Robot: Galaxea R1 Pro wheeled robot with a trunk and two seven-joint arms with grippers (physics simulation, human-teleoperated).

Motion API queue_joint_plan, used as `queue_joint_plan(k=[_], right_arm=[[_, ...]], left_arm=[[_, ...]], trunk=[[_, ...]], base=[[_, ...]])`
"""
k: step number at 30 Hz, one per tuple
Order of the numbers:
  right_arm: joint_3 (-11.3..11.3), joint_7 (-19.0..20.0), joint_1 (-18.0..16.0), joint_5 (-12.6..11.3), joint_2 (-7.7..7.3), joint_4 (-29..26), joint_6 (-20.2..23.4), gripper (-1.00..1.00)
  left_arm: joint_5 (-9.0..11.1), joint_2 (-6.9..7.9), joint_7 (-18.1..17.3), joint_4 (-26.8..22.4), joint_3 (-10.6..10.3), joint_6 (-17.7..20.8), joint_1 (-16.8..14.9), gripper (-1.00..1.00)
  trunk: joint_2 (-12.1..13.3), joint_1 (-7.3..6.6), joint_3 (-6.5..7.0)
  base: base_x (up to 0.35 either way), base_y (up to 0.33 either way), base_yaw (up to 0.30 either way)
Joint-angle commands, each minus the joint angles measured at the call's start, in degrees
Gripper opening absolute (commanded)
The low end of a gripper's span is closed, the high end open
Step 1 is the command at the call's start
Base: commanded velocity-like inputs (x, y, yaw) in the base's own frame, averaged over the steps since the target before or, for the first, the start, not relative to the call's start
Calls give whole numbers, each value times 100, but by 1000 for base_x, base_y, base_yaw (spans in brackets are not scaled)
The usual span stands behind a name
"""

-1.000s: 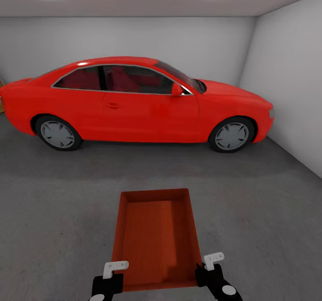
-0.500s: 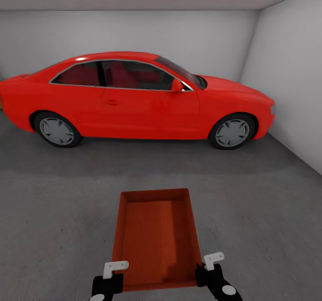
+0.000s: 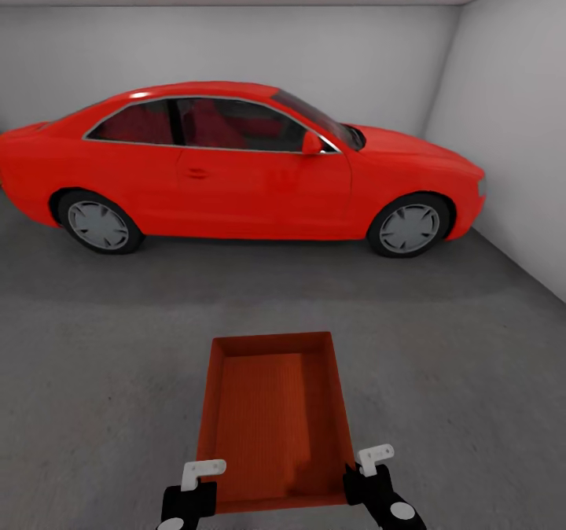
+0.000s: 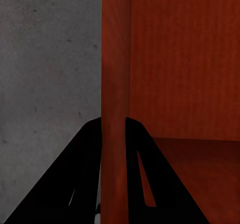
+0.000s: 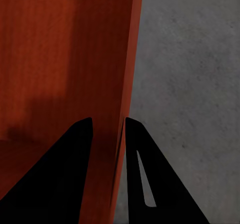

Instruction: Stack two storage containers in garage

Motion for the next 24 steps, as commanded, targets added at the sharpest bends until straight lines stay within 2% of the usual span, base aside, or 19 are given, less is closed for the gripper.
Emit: queue_joint_plan(k=[1, 24], right_arm=[[-51, -224, -4, -327, 8, -32, -238, -100], [-51, -224, -4, -327, 9, -32, -238, -100]], left_arm=[[395, -126, -109, 0, -17, 27, 0, -100], [395, -126, -109, 0, -17, 27, 0, -100]], trunk=[[-12, 3, -21], [-12, 3, -238]], base=[[0, 0, 0], [0, 0, 0]])
